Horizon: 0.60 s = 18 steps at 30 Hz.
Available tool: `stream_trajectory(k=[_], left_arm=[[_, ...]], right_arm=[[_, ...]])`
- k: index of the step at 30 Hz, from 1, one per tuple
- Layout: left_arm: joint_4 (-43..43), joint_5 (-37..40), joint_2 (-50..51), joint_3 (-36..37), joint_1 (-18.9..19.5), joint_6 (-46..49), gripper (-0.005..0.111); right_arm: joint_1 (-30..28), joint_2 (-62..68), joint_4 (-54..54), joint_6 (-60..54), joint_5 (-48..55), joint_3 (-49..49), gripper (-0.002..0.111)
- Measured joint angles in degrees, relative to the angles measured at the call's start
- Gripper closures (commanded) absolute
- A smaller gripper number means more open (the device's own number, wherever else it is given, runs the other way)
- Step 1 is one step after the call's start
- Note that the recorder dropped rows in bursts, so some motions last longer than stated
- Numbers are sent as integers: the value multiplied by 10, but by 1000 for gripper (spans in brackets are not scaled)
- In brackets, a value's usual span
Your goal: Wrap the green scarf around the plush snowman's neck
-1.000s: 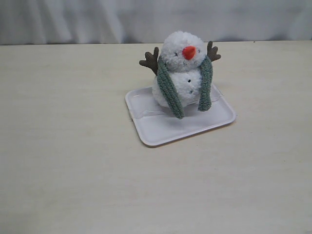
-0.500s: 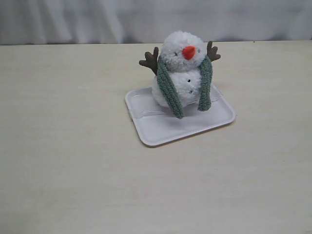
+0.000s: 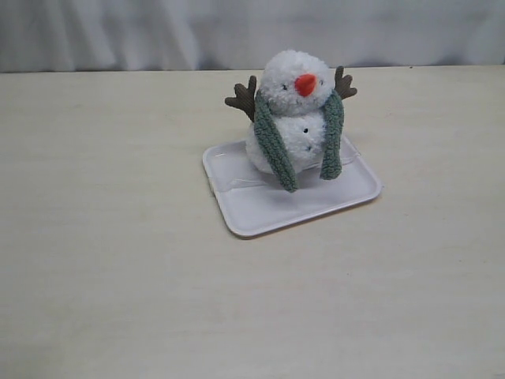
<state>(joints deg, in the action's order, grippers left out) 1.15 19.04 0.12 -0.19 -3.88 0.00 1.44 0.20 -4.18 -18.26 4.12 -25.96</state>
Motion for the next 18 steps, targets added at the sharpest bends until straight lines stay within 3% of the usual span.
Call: stream_trajectory(k=[8, 18], left_arm=[[3, 0, 0, 0, 0, 0, 107], [3, 0, 0, 0, 0, 0, 107]], right_arm=[[-51, 0, 55, 109, 24, 64, 104], [-52, 1, 62, 113, 33, 218, 104]])
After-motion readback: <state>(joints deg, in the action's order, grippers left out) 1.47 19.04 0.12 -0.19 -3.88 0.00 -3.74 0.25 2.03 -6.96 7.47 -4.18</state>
